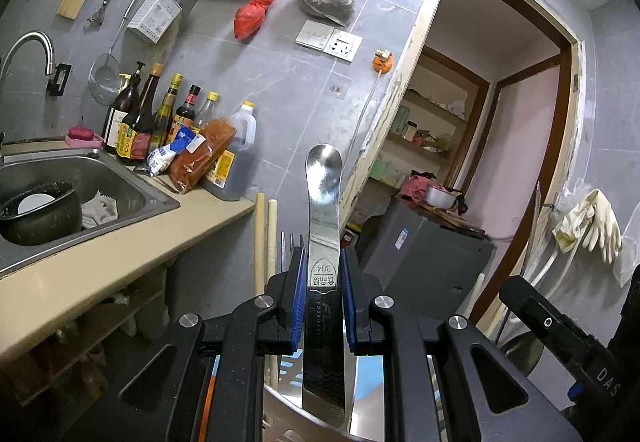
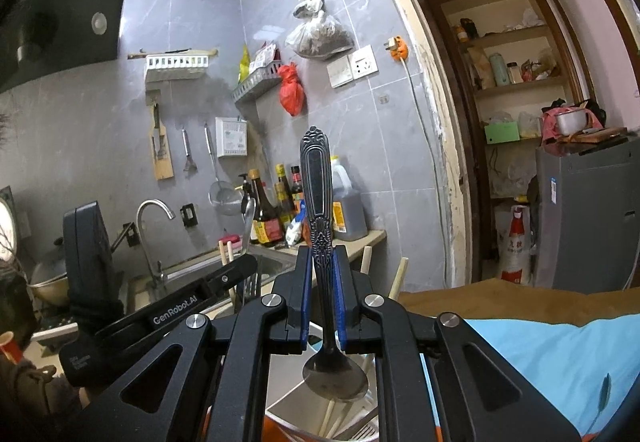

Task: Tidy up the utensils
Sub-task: 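Carry the knife and spoon over the caddy and open both tools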

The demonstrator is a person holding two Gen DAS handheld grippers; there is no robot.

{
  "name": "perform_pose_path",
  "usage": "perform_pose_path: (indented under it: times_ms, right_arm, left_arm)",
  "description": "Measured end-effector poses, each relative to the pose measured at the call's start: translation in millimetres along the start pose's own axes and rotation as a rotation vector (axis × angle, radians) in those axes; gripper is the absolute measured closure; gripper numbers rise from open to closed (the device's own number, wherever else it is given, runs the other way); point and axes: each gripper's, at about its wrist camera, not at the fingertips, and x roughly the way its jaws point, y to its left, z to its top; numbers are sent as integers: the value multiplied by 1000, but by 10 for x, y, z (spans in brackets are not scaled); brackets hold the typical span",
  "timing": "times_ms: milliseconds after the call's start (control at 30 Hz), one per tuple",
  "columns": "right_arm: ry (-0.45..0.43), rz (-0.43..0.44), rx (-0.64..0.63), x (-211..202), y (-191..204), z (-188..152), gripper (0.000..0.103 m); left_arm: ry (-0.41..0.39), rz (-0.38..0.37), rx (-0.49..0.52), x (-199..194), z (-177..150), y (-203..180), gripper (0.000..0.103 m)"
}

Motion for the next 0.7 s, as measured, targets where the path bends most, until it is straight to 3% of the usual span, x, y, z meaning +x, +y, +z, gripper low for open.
perform_pose_path:
  times_ms: [367,500,700]
  right_arm:
    - [11,0,9,-22,-12,20,91]
    - [-7,5,16,-66,-6,86,82]
    - [-55,-17,24,-200,-20,262,76]
  left_arm:
    - [29,-15,5,-66,10,1,89]
    - [33,-30,26,-104,67,-47,88]
    - [31,-50,41,-190,173,-172,76]
